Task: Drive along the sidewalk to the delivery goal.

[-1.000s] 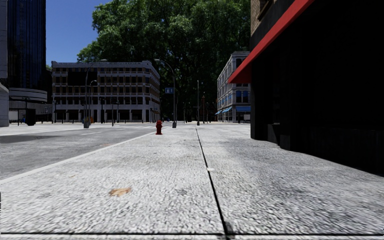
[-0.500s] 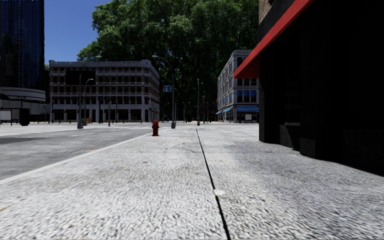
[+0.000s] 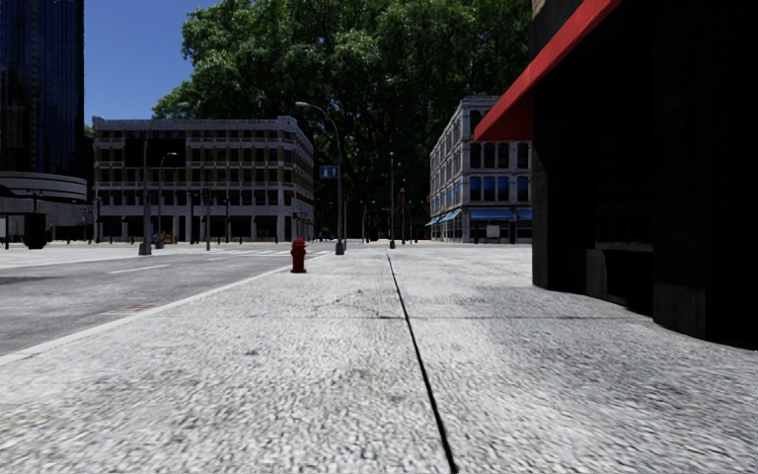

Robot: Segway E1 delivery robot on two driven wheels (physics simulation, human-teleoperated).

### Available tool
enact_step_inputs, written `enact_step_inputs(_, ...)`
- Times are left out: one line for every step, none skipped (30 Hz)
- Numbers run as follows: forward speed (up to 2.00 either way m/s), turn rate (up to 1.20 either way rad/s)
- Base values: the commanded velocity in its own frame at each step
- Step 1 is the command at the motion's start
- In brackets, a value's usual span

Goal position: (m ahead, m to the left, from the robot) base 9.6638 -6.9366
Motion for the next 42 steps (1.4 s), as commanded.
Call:
enact_step_inputs(1.97,0.00)
enact_step_inputs(1.97,0.00)
enact_step_inputs(1.97,0.00)
enact_step_inputs(1.97,0.00)
enact_step_inputs(1.97,0.00)
enact_step_inputs(1.97,0.00)
enact_step_inputs(1.97,0.00)
enact_step_inputs(1.97,0.00)
enact_step_inputs(1.97,0.00)
enact_step_inputs(1.97,0.00)
enact_step_inputs(1.97,0.00)
enact_step_inputs(1.97,0.00)
enact_step_inputs(1.97,0.00)
enact_step_inputs(1.97,0.00)
enact_step_inputs(1.97,0.00)
enact_step_inputs(1.97,0.00)
enact_step_inputs(1.97,0.00)
enact_step_inputs(1.97,0.00)
enact_step_inputs(1.97,0.00)
enact_step_inputs(1.97,0.00)
enact_step_inputs(1.97,0.00)
enact_step_inputs(1.97,0.00)
enact_step_inputs(1.97,0.00)
enact_step_inputs(1.97,0.00)
enact_step_inputs(1.97,0.00)
enact_step_inputs(1.97,0.00)
enact_step_inputs(1.97,0.00)
enact_step_inputs(1.97,0.00)
enact_step_inputs(1.97,0.00)
enact_step_inputs(1.97,0.00)
enact_step_inputs(1.97,0.00)
enact_step_inputs(1.97,0.00)
enact_step_inputs(1.97,0.00)
enact_step_inputs(1.97,0.00)
enact_step_inputs(1.97,0.00)
enact_step_inputs(1.97,0.00)
enact_step_inputs(1.97,0.00)
enact_step_inputs(1.97,0.00)
enact_step_inputs(1.97,0.00)
enact_step_inputs(1.97,0.00)
enact_step_inputs(1.97,0.00)
enact_step_inputs(1.97,0.00)
